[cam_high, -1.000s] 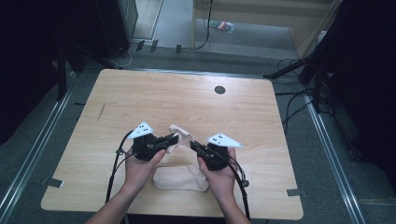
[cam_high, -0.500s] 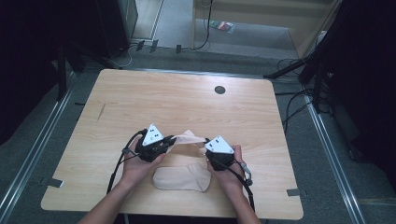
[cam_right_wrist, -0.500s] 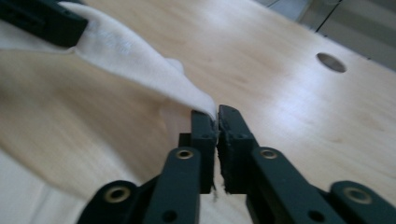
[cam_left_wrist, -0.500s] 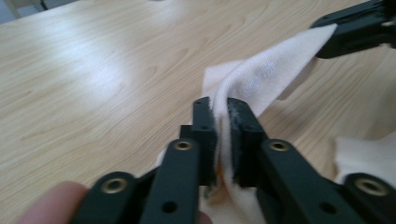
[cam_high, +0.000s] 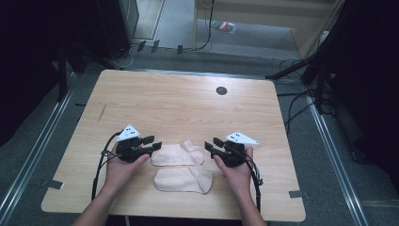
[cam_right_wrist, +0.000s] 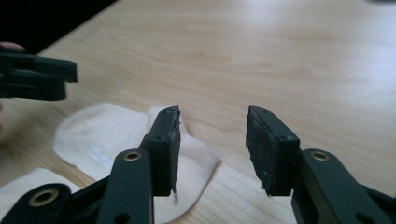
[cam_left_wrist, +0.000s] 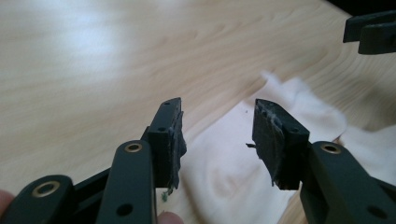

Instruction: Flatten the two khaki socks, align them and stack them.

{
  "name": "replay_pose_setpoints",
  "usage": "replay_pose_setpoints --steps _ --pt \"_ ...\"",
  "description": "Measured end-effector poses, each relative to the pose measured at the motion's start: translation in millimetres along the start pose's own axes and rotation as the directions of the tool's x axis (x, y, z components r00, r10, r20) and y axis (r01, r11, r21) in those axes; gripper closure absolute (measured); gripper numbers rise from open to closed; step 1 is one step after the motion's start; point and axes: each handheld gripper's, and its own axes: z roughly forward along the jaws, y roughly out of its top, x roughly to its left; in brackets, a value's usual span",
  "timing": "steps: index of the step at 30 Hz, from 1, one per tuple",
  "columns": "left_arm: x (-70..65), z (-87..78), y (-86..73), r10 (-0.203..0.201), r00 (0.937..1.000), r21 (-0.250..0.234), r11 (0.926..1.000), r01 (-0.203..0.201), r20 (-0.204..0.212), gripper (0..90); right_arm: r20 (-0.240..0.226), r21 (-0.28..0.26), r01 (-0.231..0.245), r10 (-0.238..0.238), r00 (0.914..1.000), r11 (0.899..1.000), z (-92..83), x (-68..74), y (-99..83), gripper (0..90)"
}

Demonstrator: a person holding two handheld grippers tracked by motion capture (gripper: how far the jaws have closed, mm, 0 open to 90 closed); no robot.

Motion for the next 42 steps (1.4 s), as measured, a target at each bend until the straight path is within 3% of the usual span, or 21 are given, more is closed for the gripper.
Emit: replay_pose_setpoints --steps 7,12,18,21,25,30,35,38,42 --pt "11.3 0.9 -13.3 -0.008 0.9982 0.079 0.9968 0.013 -0.06 52.6 0.023 0.121 0.067 -0.07 0.9973 0.99 32.5 4.6 -12.8 54.7" --pt "9.1 4.5 -15.9 0.011 0.9977 0.117 0.9931 -0.004 -0.067 59.9 0.036 0.15 0.119 -0.125 0.9915 0.981 40.8 8.8 -16.2 54.6" --pt "1.9 7.4 -16.8 0.013 0.9992 0.138 0.9905 -0.007 -0.038 62.5 0.036 0.173 0.154 -0.162 0.9861 0.973 42.2 9.9 -19.9 57.8" --pt "-2.3 10.8 -18.6 0.05 0.997 0.159 0.9865 -0.041 -0.058 67.6 0.045 0.173 0.175 -0.185 0.9817 0.969 42.1 11.7 -21.0 63.0" --pt "-4.8 11.6 -19.6 0.031 0.9986 0.158 0.9871 -0.024 -0.042 84.1 0.043 0.177 0.231 -0.242 0.9693 0.957 41.9 16.8 -23.1 73.9" --pt "-3.6 9.0 -19.1 0.008 0.9993 0.137 0.9906 -0.002 -0.038 89.3 0.033 0.177 0.222 -0.232 0.9723 0.959 40.8 17.3 -23.8 86.3" --pt "-2.5 2.1 -15.6 -0.002 0.9992 0.094 0.9956 0.006 -0.039 89.8 0.071 0.177 0.189 -0.204 0.9763 0.966 37.6 15.8 -23.4 88.1" --pt "-2.3 -0.1 -14.7 -0.012 0.9995 0.076 0.997 0.014 -0.031 89.8 0.075 0.158 0.16 -0.174 0.9819 0.974 32.4 13.1 -21.5 88.3" --pt "-3.1 -4.6 -11.9 -0.005 0.9995 0.055 0.9985 0.007 -0.03 89.9 0.072 0.122 0.157 -0.166 0.9835 0.98 24.4 16.1 -16.2 88.2"
